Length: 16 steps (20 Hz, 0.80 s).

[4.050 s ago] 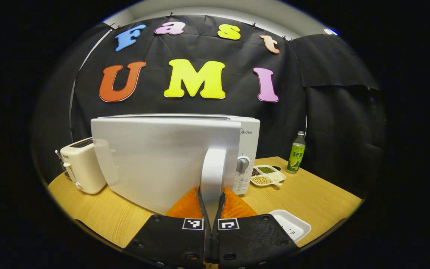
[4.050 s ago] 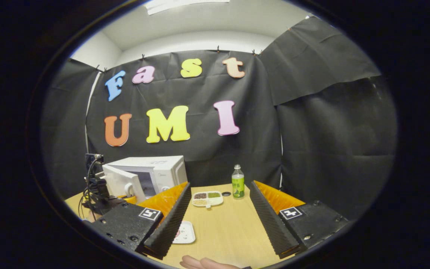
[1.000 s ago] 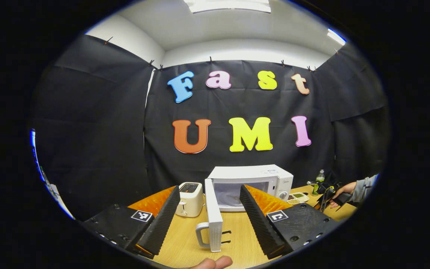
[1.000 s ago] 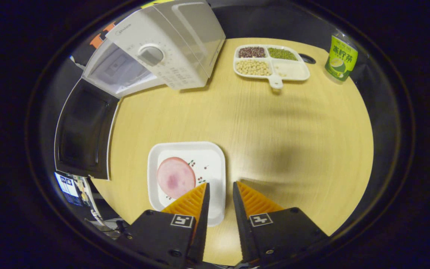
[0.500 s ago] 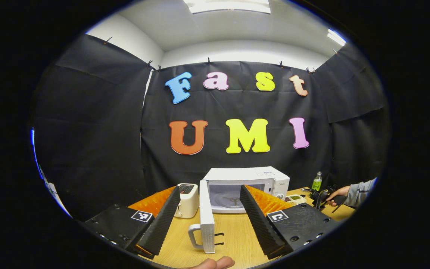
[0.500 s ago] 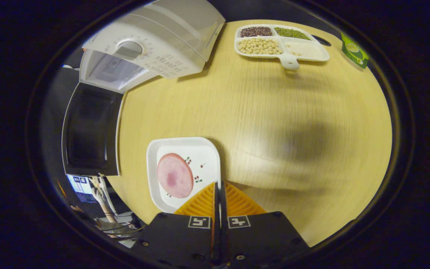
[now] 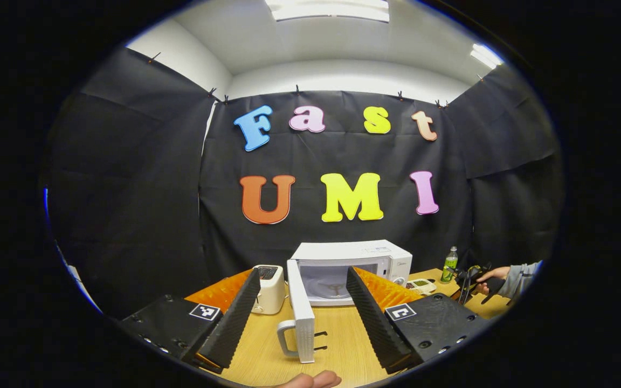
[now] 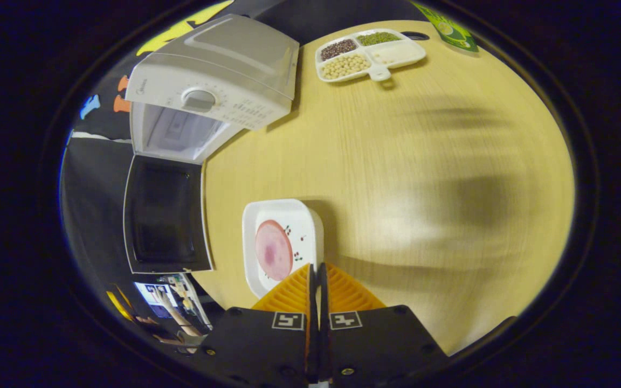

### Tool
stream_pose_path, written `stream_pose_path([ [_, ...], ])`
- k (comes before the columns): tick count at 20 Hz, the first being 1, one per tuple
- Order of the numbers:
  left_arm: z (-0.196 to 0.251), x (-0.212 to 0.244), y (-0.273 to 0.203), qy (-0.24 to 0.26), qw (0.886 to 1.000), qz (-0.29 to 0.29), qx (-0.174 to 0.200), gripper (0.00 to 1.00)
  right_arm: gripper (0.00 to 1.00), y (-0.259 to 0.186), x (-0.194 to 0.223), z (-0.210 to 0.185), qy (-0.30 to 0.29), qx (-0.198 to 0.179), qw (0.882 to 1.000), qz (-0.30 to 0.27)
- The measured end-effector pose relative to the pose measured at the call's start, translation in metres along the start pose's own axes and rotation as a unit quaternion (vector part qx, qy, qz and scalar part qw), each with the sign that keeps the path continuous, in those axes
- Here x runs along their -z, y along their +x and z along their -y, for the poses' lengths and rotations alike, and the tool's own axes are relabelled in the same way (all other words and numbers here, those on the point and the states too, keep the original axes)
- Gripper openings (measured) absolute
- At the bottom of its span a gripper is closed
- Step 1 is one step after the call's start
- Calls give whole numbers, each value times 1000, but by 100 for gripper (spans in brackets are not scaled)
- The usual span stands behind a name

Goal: Open the microwave oven with the left hand, put the food in, and close the microwave oven.

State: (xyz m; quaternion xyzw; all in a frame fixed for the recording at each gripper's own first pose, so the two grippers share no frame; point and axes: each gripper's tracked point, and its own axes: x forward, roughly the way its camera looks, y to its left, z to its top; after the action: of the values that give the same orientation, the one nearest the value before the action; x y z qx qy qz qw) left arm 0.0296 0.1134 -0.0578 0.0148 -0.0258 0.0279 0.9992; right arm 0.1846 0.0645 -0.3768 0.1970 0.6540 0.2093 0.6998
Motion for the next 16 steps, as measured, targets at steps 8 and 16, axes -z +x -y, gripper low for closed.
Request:
stream_pose_path([
  [8,-34,7,-12,-7,1000,-3,-12,95,4,4,2,-75,-7,-13,999,42],
  [16,-51,9,-20,-1,1000,-2,-18,95,4,42,-25,-132,99,-43,985,136],
])
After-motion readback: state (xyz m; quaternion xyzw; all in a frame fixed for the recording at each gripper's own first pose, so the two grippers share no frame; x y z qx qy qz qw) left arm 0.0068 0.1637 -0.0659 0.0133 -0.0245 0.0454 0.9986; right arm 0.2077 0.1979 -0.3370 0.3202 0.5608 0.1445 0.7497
